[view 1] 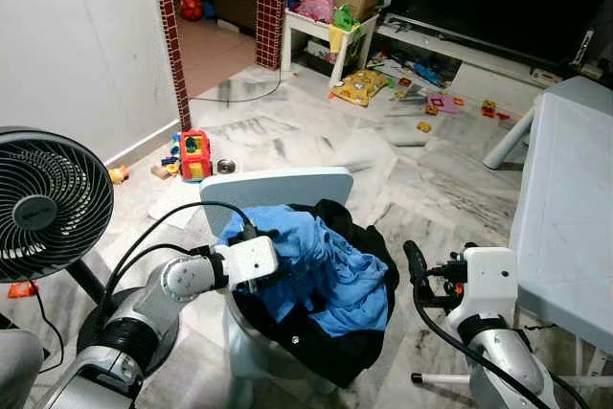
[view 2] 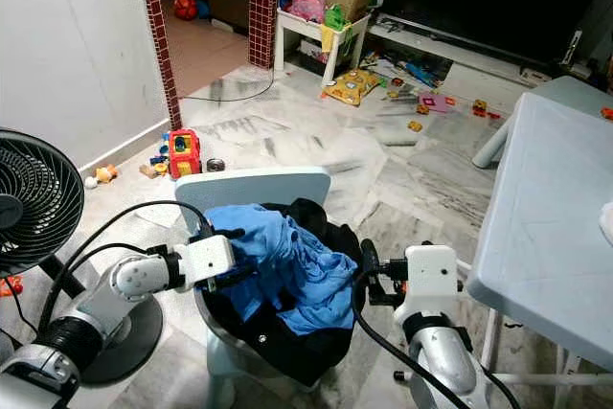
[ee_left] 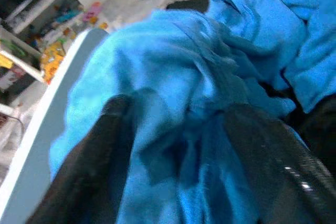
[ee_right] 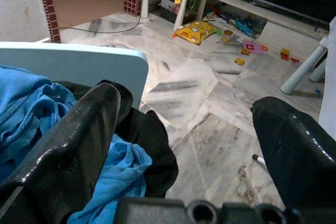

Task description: Hang hanger

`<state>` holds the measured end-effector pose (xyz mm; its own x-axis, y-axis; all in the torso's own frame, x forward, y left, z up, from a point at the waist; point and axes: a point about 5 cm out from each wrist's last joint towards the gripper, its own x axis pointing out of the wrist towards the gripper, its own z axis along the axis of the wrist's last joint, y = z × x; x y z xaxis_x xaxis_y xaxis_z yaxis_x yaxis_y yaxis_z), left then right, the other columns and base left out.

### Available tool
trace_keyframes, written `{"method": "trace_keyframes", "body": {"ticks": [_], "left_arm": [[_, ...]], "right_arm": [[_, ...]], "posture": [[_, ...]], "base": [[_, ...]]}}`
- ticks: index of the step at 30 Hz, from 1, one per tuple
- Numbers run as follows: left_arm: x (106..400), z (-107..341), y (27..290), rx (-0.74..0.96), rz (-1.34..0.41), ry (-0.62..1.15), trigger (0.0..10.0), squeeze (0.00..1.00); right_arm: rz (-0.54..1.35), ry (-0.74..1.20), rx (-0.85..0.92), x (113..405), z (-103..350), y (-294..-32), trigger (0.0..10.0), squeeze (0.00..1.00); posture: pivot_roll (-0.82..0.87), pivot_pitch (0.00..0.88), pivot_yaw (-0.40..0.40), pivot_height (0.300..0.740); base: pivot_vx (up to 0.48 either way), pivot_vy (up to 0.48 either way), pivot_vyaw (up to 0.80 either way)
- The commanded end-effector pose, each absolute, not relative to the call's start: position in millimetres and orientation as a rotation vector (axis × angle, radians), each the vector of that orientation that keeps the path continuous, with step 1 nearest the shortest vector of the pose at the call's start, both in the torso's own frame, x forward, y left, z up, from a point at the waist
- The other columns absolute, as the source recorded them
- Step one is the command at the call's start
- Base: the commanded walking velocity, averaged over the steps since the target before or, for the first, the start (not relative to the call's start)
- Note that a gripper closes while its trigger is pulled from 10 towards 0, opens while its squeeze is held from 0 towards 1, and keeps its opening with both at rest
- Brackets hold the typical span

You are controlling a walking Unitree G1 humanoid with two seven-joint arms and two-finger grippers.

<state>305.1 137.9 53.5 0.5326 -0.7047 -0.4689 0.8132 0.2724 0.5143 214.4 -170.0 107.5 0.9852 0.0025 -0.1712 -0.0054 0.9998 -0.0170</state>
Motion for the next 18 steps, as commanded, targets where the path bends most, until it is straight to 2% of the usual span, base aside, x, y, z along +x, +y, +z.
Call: {"method": "trace_keyframes", "body": {"ticks": [1,18], "left_arm": [[305.9,51.3,133.5,0.812,-1.067,0.168,0.0,0.00],[311.7,45.8,131.5,0.720,-1.019,0.237,0.0,0.00]], "right_arm": [[-0.020,0.171,-0.034,213.3,110.3,-177.8,10.0,0.00],[-0.020,0.185,-0.024,212.2,107.6,-172.8,10.0,0.00]], "posture": [[0.01,0.000,-0.112,0.740],[0.01,0.000,-0.105,0.740]], "base": [[0.000,0.000,0.00],[0.000,0.000,0.00]]}}
